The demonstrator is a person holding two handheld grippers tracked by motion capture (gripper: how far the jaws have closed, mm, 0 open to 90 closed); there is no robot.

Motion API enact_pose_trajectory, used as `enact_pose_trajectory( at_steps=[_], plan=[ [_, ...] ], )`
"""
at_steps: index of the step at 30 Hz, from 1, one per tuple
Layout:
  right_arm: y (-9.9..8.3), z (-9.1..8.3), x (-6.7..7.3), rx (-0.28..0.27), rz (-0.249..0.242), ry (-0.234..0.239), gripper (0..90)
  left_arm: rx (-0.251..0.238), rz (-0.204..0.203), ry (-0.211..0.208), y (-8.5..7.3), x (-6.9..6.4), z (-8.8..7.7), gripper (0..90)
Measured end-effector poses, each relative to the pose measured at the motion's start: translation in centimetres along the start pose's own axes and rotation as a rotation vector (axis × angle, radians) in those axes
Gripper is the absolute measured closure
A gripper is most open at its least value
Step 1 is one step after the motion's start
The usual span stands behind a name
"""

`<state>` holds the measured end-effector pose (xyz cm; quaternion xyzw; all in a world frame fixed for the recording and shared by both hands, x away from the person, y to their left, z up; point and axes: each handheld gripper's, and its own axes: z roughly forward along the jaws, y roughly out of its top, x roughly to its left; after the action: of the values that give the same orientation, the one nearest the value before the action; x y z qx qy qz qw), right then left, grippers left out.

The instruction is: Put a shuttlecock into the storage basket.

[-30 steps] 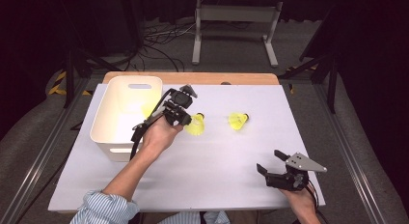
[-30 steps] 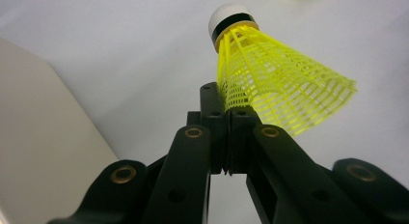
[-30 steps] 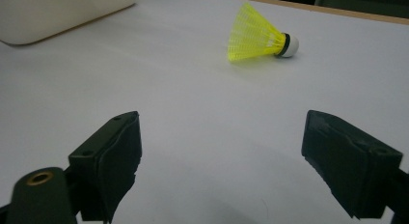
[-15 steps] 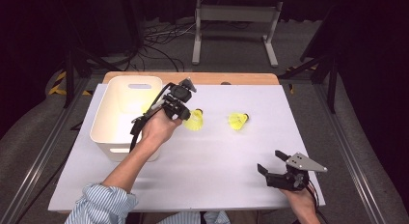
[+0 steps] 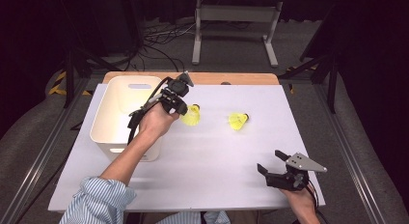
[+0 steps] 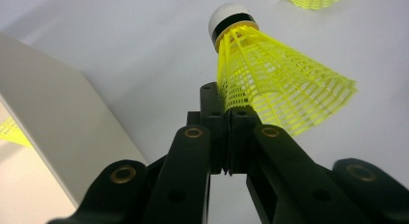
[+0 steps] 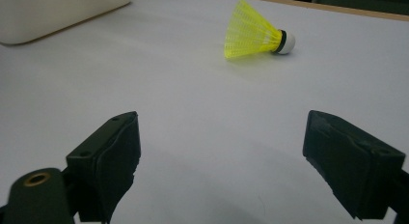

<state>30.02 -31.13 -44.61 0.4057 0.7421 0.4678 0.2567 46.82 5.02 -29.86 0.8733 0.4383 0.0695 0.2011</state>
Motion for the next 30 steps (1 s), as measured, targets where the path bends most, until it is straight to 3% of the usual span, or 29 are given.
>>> enact_pose_trajectory(
  at_steps=[30],
  plan=[
    [0.0, 0.2, 0.0, 0.010, 0.000, 0.010, 13.7, -0.004, -0.028, 0.002, 0.6, 2.2, -0.7, 88.8]
  ],
)
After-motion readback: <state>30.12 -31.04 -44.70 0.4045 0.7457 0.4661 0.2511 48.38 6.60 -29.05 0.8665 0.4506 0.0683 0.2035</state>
